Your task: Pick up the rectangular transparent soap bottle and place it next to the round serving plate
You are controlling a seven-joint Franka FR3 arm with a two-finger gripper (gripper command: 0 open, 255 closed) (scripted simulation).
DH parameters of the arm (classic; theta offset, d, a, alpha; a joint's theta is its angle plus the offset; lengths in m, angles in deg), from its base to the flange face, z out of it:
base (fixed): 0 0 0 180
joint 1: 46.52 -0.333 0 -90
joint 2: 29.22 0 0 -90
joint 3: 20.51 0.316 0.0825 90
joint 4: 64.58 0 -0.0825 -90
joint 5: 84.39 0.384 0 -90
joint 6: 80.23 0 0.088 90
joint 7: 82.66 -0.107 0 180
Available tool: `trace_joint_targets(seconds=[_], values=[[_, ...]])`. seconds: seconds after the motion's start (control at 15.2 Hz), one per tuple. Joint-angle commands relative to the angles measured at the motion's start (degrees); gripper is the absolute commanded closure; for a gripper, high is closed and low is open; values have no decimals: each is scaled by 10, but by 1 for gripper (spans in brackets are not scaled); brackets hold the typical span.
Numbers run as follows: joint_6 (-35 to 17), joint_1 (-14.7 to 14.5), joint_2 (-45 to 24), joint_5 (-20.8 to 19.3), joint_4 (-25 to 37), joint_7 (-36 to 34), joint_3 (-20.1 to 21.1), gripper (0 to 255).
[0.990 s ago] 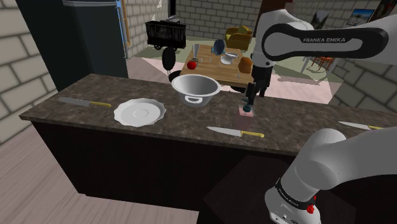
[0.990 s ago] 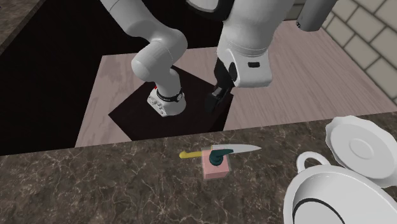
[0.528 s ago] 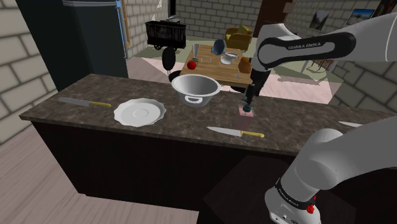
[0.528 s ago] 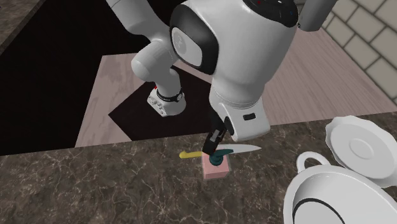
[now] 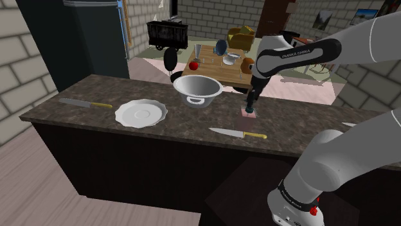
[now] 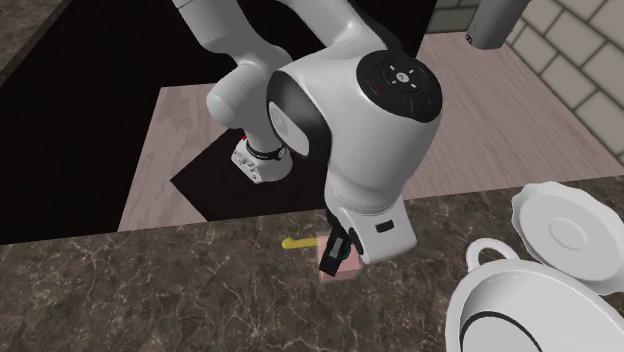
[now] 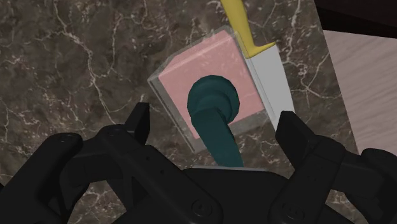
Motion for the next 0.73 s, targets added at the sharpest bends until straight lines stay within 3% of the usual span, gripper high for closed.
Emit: trace_joint_targets(seconds=[0.0, 0.59, 0.66], values=[[-17, 0, -6, -2, -10, 0, -4, 0], [-22, 1, -8, -2, -13, 0, -5, 0], [-22, 1, -8, -2, -13, 0, -5, 255]])
